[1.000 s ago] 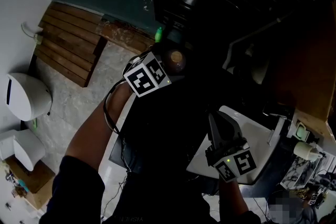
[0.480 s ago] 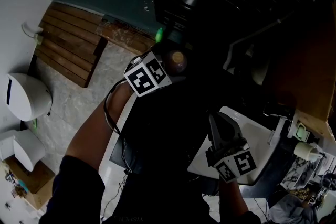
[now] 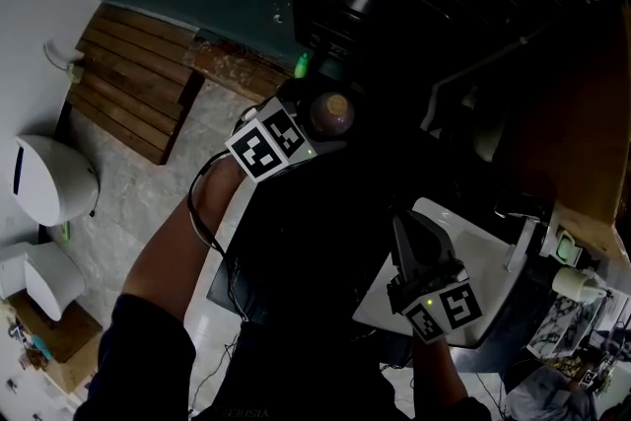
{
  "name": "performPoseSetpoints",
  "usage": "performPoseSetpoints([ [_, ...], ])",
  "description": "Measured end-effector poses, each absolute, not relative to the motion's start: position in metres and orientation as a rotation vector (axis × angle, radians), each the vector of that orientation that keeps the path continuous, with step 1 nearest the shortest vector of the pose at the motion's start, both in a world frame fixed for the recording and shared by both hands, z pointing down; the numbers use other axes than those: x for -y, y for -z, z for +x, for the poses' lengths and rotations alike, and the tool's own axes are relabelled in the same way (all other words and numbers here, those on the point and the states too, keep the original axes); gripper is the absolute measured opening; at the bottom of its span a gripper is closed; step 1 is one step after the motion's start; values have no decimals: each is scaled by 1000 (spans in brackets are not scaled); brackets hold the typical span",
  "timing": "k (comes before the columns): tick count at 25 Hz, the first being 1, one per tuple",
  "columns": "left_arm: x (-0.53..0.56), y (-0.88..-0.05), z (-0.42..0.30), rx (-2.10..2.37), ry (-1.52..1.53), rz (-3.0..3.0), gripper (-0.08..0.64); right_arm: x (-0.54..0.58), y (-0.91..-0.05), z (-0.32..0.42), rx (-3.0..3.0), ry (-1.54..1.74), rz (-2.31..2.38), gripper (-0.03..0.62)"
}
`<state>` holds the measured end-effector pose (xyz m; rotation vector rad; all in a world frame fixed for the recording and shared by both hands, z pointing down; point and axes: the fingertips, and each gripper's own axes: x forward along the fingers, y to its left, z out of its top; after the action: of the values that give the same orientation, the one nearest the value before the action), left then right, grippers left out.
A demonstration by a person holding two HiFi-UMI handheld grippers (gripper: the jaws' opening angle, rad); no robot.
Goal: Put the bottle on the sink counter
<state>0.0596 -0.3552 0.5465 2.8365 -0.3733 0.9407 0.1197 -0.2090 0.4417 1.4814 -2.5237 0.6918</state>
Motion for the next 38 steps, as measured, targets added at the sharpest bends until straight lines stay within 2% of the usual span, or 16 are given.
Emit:
performPoseSetpoints([
  [16,319,-497,25,540,-822,2858,402,180,-419,119,2550,-618,1487,25],
  [22,281,-446,17,672,-646,2900,239,161,-403,118,2590,-578,1476,26],
  [24,265,-431,17,693,-625,2926,217,155,-396,117,2603,-561,1468,25],
  [29,228,-387,21,804,-497,2969,95,142,-377,120,2652,-507,1449,26],
  [38,167,-348,38,911,-376,2969,34,116,-346,128,2730,-421,1409,25],
])
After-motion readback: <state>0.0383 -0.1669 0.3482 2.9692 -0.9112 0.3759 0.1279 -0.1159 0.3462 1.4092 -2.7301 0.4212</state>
